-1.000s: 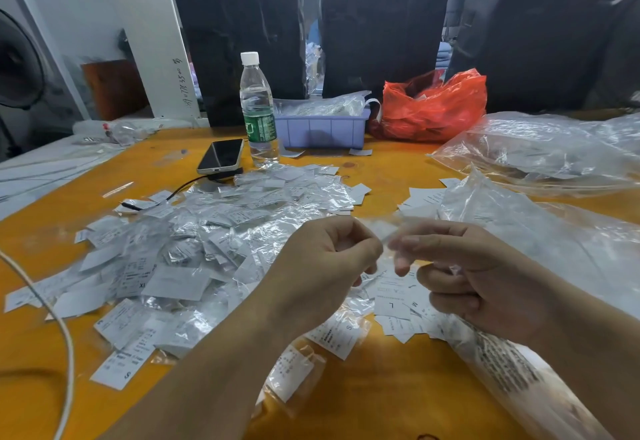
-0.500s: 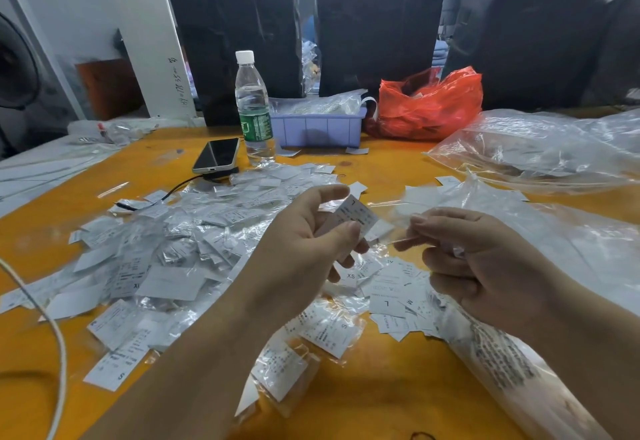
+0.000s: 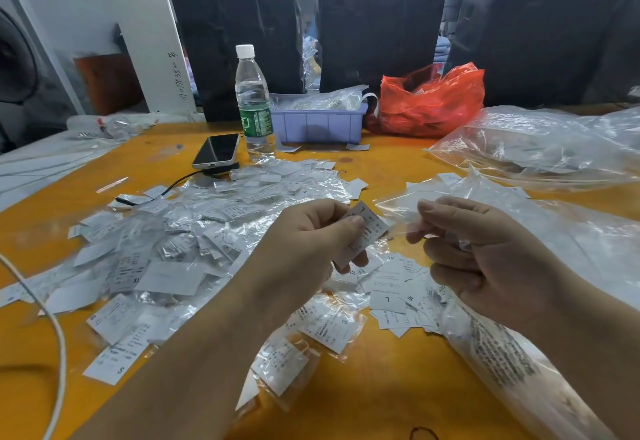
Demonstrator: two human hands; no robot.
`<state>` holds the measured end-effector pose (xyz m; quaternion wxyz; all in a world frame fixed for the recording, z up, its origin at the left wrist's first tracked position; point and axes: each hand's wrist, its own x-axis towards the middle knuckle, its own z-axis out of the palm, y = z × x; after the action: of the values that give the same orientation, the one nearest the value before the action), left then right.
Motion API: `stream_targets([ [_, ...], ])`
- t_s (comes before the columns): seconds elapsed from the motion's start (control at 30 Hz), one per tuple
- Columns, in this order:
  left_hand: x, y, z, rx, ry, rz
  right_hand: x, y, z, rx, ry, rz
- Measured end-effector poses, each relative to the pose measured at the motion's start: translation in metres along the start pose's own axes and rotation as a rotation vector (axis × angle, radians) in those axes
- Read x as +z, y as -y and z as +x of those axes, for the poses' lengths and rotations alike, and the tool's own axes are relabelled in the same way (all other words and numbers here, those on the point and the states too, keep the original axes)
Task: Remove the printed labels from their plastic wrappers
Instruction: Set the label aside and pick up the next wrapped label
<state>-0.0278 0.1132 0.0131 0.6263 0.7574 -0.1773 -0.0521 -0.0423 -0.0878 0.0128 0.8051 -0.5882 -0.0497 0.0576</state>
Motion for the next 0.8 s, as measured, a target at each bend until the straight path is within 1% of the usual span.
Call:
stream_targets([
  [0.23,-0.0005,-0.0041,0.0003,-0.057,-0.019,-0.145,-0.0021,-0.0021,0.0012,-0.011,0.005,-0.031],
  [0.4,-0.0017,-0.0062,0.0005,-0.074,-0.024,-0.199,-0.0019,-0.0027,0.0018,-0.010,-0.013,-0.018],
  [0.63,-0.0002,-0.0055,-0.0006,-0.049,-0.043,-0.178,-0.0018,-0.0033,0.0009,-0.015,0.004,-0.045],
  [0.8,0.0011,-0.0049,-0.0005,-0.036,-0.058,-0.122,-0.0006,-0.0040,0.0005,-0.019,0.043,-0.088],
])
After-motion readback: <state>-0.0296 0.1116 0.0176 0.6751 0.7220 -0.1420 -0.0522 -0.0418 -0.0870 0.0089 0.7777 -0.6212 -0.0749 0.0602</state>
